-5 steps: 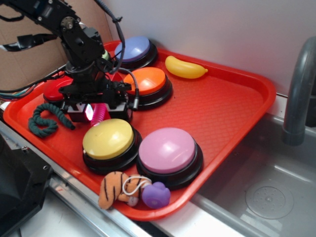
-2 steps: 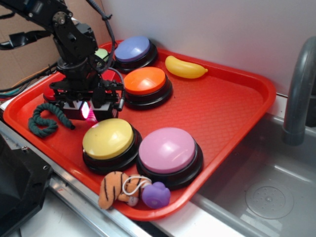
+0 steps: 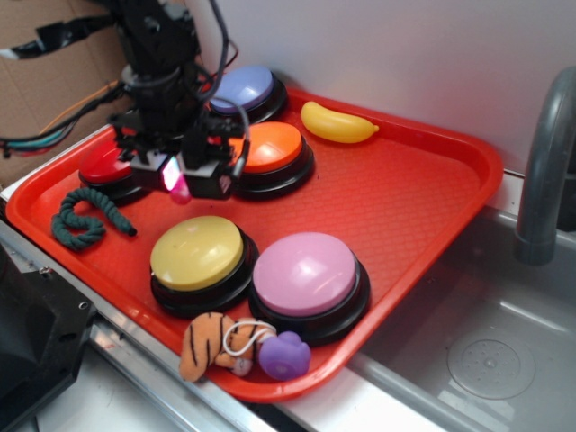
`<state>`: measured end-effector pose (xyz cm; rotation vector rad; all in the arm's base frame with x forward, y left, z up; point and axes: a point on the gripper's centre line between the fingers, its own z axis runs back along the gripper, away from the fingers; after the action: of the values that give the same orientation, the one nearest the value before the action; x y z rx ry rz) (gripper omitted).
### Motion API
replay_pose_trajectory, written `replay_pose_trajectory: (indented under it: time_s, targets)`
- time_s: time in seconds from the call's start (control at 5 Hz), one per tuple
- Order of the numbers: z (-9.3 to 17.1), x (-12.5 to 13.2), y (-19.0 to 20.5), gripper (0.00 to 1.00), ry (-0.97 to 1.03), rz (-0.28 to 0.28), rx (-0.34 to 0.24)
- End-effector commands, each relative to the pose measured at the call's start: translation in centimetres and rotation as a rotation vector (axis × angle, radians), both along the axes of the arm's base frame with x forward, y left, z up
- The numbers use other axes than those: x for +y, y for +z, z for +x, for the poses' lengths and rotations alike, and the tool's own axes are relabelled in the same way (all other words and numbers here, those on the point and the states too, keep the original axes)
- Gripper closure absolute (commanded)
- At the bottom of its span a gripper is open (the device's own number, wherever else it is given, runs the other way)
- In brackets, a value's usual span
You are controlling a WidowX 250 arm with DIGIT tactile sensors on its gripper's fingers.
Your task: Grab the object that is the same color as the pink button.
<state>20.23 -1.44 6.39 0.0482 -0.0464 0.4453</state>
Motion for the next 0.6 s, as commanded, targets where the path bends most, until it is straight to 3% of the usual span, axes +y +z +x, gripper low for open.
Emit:
replay_pose_trajectory:
  time_s: [0.0, 0.2, 0.4]
  targets:
    - [1.5, -2.1, 6.4, 1.0, -0.232, -0.05, 0.064]
    - [1.6, -2.4, 8.9, 1.0, -0.332, -0.07, 0.094]
    - [1.1, -2.3, 10.1, 1.0, -0.332, -0.079, 0.024]
